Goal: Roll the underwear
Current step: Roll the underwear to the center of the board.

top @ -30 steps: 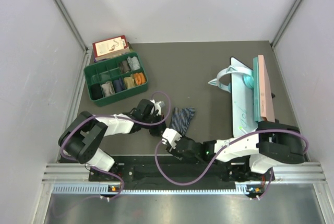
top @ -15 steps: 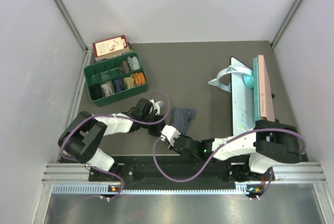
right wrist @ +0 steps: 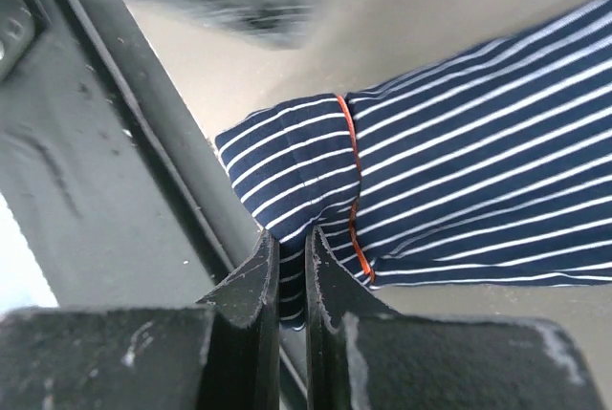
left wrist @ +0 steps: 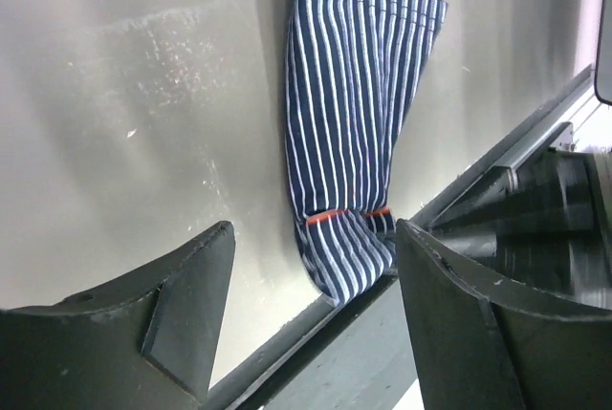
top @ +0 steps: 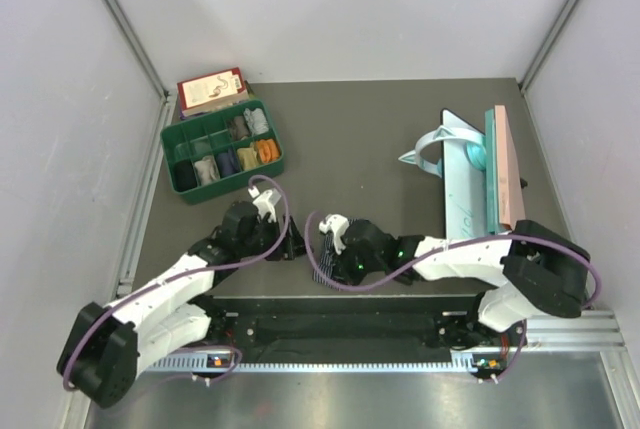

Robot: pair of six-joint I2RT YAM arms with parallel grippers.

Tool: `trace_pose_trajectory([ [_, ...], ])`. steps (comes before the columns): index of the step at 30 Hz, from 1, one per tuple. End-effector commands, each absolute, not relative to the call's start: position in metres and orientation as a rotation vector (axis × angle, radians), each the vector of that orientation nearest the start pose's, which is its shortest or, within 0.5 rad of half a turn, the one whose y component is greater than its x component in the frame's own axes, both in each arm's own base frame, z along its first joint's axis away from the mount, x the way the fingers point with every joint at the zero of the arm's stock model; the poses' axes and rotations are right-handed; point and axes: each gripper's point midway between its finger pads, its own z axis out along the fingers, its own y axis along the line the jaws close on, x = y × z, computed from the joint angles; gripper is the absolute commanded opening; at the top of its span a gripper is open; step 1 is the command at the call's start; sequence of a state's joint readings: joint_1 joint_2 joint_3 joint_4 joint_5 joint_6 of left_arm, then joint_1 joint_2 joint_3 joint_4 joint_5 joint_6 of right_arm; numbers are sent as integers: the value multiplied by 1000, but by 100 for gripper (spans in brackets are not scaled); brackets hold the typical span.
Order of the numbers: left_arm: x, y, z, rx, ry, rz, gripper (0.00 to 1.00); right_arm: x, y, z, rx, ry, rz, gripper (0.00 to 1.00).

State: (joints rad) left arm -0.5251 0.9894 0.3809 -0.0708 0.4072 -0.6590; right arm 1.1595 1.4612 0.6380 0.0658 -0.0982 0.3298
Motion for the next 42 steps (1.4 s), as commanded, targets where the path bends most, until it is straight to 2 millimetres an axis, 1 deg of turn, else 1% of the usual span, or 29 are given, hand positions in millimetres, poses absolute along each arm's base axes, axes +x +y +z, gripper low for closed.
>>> trace_pose_trajectory([
  [1, 179, -208, 81, 128, 2321, -1056, 72, 109, 349, 69, -972, 2323, 1131, 0],
  [2, 177, -210, 86, 136, 2289, -1083, 72, 119, 345, 69, -918, 2356, 1138, 0],
  [3, 179, -213, 89, 144, 2232, -1112, 72, 117, 345, 73, -920, 2366, 1186, 0],
  [4, 176, -217, 91, 150, 2211, -1147, 72, 121, 346, 74, -907, 2383, 1201, 0],
  [6, 176, -221, 97, 165, 2143, -1177, 73, 127, 343, 75, -875, 2428, 1234, 0],
  [9, 173, -229, 99, 182, 2104, -1196, 74, 136, 335, 68, -834, 2509, 1231, 0],
  [10, 175, -233, 105, 191, 2066, -1199, 74, 139, 336, 70, -819, 2516, 1240, 0],
  [12, 175, -237, 104, 195, 2048, -1197, 74, 142, 332, 61, -792, 2570, 1229, 0],
  [13, 175, -241, 111, 207, 2008, -1211, 74, 147, 330, 60, -762, 2585, 1231, 0],
  [15, 179, -243, 111, 203, 1989, -1193, 75, 150, 328, 55, -730, 2613, 1238, 0],
  [16, 179, -246, 112, 217, 1976, -1189, 75, 155, 324, 54, -692, 2627, 1233, 0],
  [18, 182, -247, 111, 213, 1968, -1174, 75, 158, 322, 50, -669, 2646, 1245, 0],
  [19, 182, -248, 105, 223, 1984, -1168, 75, 162, 320, 49, -647, 2654, 1241, 0],
  [21, 182, -253, 107, 239, 1969, -1183, 75, 165, 318, 44, -632, 2674, 1239, 0],
  [22, 181, -255, 101, 250, 1985, -1181, 74, 167, 319, 44, -629, 2675, 1237, 0],
  [23, 181, -258, 103, 260, 1969, -1189, 74, 168, 318, 43, -622, 2679, 1235, 0],
  [27, 179, -264, 97, 287, 1970, -1194, 72, 175, 316, 39, -584, 2700, 1253, 0],
  [28, 178, -264, 92, 294, 1984, -1189, 70, 177, 314, 37, -575, 2708, 1249, 0],
  [29, 179, -264, 89, 294, 1988, -1185, 68, 179, 313, 36, -563, 2714, 1250, 0],
  [32, 177, -265, 82, 307, 2006, -1181, 64, 182, 313, 34, -558, 2717, 1250, 0],
  [33, 177, -266, 82, 309, 1998, -1185, 64, 183, 314, 35, -557, 2717, 1249, 0],
  [34, 178, -266, 77, 308, 2016, -1179, 63, 184, 314, 34, -561, 2717, 1250, 0],
  [38, 180, -270, 70, 314, 2024, -1176, 59, 185, 315, 31, -562, 2729, 1257, 0],
  [41, 184, -271, 64, 297, 2038, -1162, 51, 187, 315, 29, -563, 2733, 1257, 0],
  [42, 185, -271, 61, 285, 2049, -1155, 46, 187, 315, 30, -562, 2730, 1258, 0],
])
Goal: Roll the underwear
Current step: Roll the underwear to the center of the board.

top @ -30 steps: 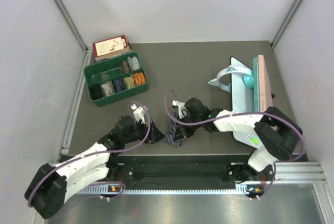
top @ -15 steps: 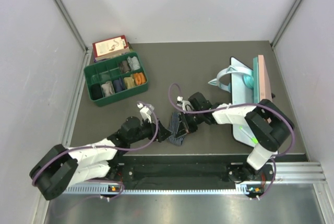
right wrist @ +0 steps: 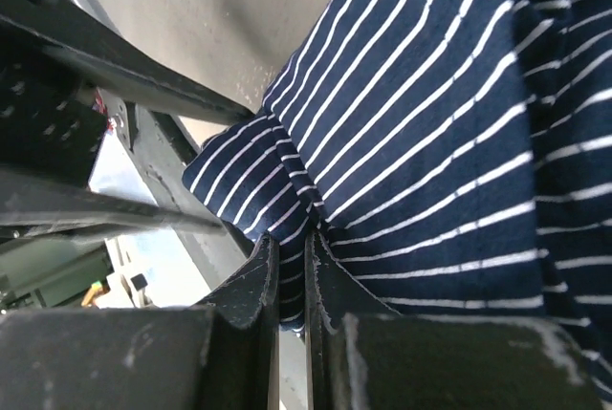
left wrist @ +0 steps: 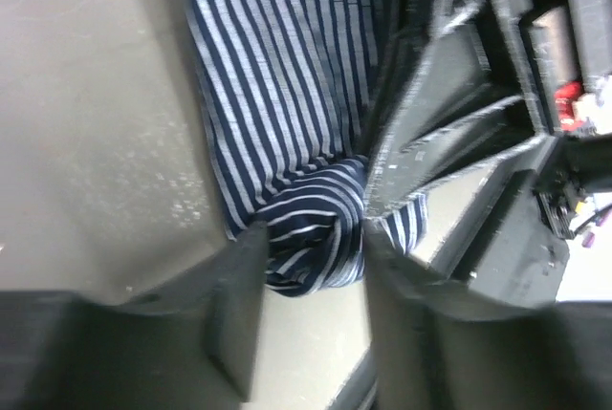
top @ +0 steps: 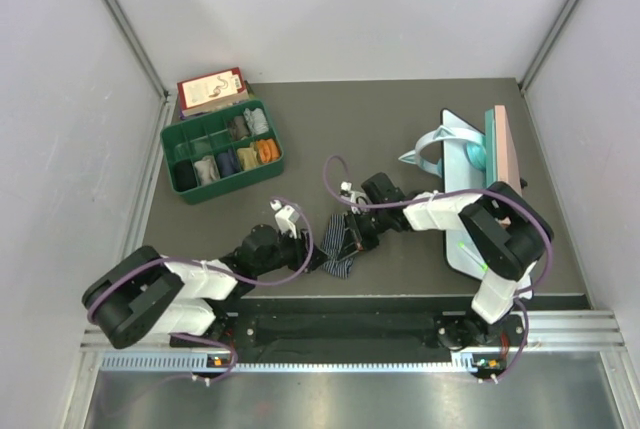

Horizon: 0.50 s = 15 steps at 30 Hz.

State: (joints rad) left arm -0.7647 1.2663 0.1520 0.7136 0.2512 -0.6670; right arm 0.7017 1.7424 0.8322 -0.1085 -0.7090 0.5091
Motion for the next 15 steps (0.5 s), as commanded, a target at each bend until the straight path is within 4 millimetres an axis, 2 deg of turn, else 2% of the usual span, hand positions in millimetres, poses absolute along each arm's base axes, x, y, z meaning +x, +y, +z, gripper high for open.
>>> trace_pose_trajectory([
  [1, 187, -269, 55, 272, 2069, -1138, 36, 186, 315, 31, -562, 2730, 1258, 0],
  [3, 191, -267, 48, 232, 2104, -1104, 24, 190, 314, 37, -556, 2713, 1244, 9],
  [4, 192, -266, 43, 218, 2128, -1086, 13, 188, 312, 39, -548, 2721, 1231, 14],
  [5, 192, -263, 35, 202, 2173, -1056, 9, 191, 310, 40, -537, 2718, 1200, 26],
  [6, 196, -260, 32, 170, 2188, -1024, 6, 192, 309, 49, -536, 2692, 1194, 31],
  [7, 196, -260, 29, 169, 2203, -1013, 5, 191, 307, 52, -523, 2691, 1185, 37],
  [8, 199, -263, 31, 166, 2207, -1013, 4, 193, 304, 55, -505, 2684, 1157, 47],
  [9, 198, -262, 27, 166, 2229, -1001, 4, 192, 300, 56, -484, 2687, 1134, 50],
  [10, 198, -263, 24, 169, 2247, -1001, 3, 193, 299, 67, -464, 2657, 1132, 56],
  [11, 201, -267, 27, 169, 2245, -1006, 2, 195, 294, 68, -433, 2653, 1092, 65],
  [12, 199, -266, 22, 159, 2280, -994, 1, 193, 289, 66, -413, 2659, 1075, 69],
  [13, 200, -265, 17, 145, 2305, -976, 0, 192, 289, 74, -389, 2634, 1088, 71],
  [14, 204, -269, 20, 142, 2308, -977, 0, 193, 285, 73, -363, 2631, 1068, 75],
  [15, 201, -267, 11, 136, 2357, -956, 0, 189, 282, 69, -342, 2634, 1065, 77],
])
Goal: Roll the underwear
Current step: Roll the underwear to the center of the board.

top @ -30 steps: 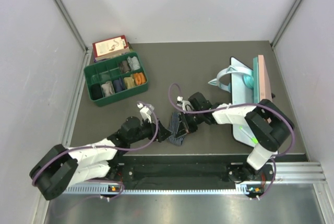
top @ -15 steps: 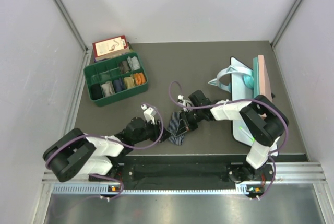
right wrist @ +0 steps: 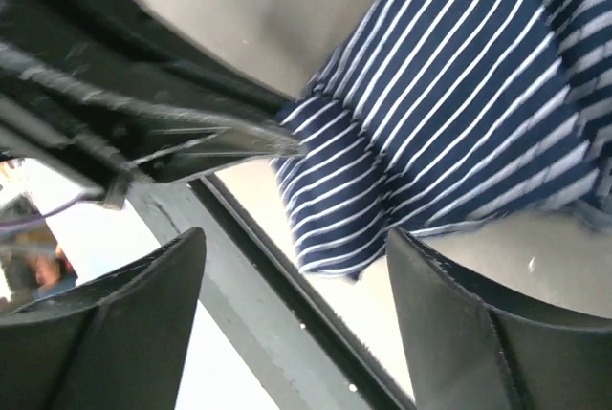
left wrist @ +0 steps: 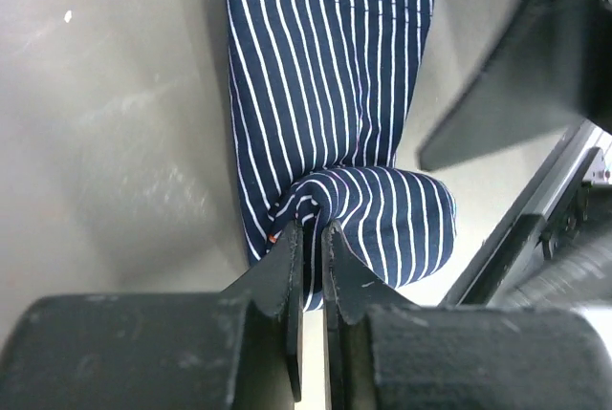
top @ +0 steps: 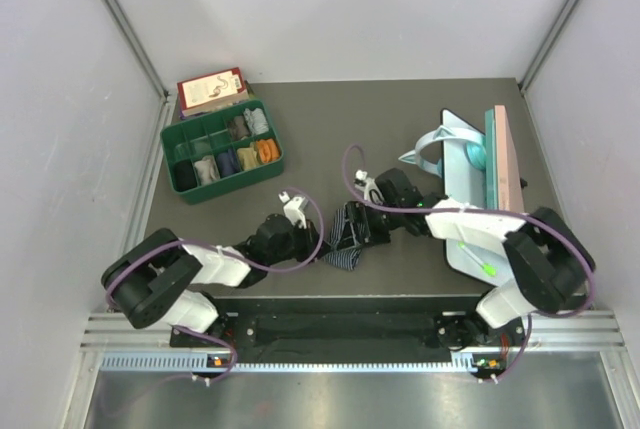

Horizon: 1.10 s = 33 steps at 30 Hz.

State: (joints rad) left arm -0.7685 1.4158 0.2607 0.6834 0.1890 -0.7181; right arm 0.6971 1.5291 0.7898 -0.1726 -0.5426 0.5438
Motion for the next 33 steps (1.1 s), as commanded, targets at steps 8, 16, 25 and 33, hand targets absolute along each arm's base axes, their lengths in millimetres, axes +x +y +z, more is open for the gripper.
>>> trace_pose_trajectory([
  [8, 203, -275, 1, 78, 2447, -951, 0, 178, 267, 52, -172, 2622, 1058, 78],
  [16, 199, -280, 2, 64, 2461, -995, 0, 186, 251, 28, -77, 2617, 932, 77],
  [25, 196, -282, 10, 76, 2433, -1046, 0, 199, 248, 11, -40, 2592, 864, 66],
  [33, 198, -284, 30, 97, 2365, -1085, 23, 199, 242, -8, -8, 2648, 789, 26],
])
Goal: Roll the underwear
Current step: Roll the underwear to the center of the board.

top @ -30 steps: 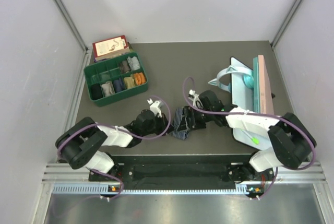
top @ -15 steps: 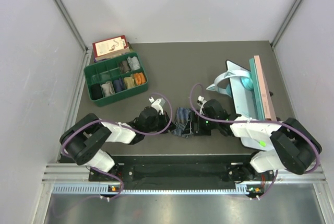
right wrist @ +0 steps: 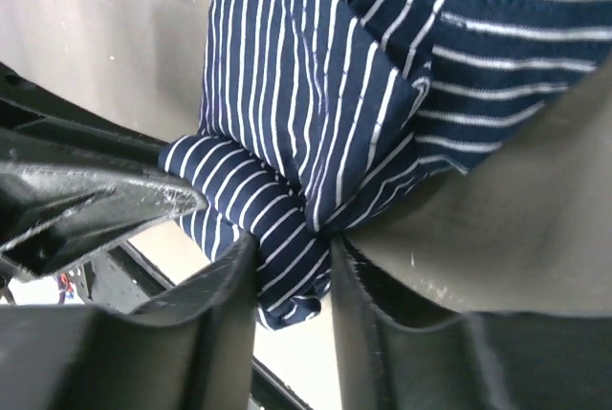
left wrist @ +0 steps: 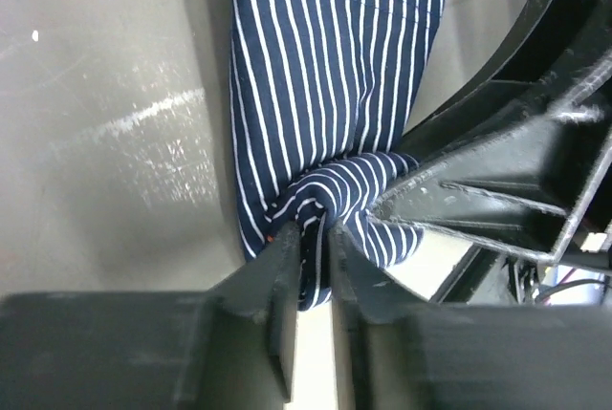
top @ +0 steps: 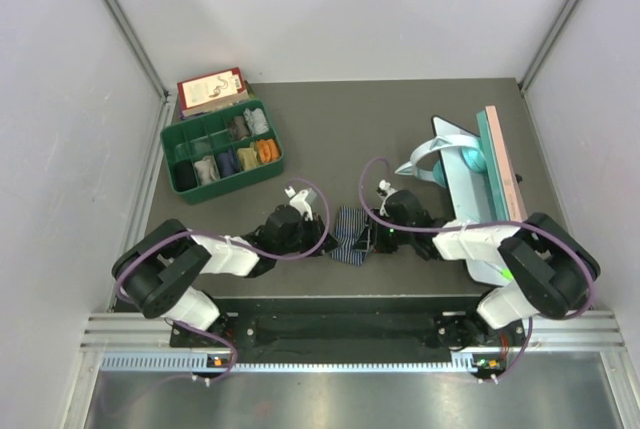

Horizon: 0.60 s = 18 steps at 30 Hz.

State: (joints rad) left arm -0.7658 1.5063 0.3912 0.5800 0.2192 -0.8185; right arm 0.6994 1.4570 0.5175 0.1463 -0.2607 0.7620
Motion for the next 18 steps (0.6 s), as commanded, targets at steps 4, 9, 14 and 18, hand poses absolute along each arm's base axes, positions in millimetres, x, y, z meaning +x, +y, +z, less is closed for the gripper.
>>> trace_pose_trajectory([
  [4, 203, -278, 40, 85, 2331, -1058, 56, 198, 240, -11, -9, 2659, 776, 4],
  [9, 211, -268, 42, 109, 2292, -993, 69, 199, 243, -8, -39, 2659, 784, 0],
  [14, 214, -276, 43, 172, 2251, -1037, 70, 197, 247, -8, -71, 2677, 804, 0],
  [18, 213, -282, 41, 227, 2220, -1071, 66, 196, 249, -8, -79, 2685, 820, 0],
])
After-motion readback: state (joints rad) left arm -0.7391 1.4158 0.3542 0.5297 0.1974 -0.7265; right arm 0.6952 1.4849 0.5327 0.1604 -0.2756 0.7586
